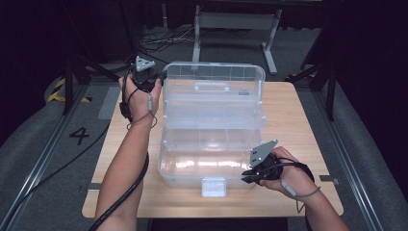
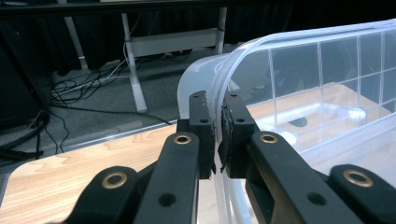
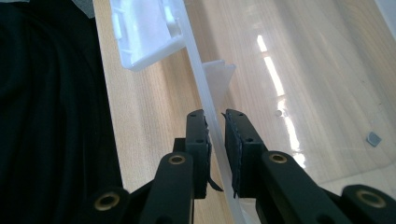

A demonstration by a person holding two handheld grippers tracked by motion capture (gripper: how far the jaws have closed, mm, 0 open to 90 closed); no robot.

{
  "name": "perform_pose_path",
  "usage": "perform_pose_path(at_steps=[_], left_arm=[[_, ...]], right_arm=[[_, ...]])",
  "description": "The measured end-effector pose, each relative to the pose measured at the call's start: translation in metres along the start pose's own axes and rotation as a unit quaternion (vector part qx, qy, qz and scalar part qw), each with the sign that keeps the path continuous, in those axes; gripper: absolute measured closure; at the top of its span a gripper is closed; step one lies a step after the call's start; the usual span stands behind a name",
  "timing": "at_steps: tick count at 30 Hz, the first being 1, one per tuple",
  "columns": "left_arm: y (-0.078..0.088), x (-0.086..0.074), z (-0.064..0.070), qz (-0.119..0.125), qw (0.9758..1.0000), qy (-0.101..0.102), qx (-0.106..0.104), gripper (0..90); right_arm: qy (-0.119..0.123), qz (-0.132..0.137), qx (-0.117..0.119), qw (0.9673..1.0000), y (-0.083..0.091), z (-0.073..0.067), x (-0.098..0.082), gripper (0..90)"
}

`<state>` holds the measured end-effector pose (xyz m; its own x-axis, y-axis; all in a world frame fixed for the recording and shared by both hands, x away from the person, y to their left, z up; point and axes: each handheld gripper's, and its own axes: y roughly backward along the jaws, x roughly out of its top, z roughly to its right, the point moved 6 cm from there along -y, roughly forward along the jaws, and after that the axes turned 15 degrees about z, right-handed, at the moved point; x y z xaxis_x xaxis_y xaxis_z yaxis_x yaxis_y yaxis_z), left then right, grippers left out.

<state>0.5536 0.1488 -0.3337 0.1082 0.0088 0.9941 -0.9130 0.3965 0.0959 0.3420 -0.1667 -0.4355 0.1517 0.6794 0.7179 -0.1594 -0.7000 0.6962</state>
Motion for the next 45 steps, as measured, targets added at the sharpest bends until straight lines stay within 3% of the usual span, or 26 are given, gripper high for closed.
perform_pose_path(at_steps=[35,45], left_arm=[[-0.023,-0.015,-0.012,-0.003,0.9997,0.020,-0.011,83.7],[-0.031,-0.021,-0.018,-0.006,0.9991,0.037,-0.020,83.3]], right_arm=[[-0.001,-0.002,0.002,1.0000,0.000,0.000,0.000,80.2],[-0.002,-0.001,0.002,1.0000,0.000,0.000,0.000,80.1]])
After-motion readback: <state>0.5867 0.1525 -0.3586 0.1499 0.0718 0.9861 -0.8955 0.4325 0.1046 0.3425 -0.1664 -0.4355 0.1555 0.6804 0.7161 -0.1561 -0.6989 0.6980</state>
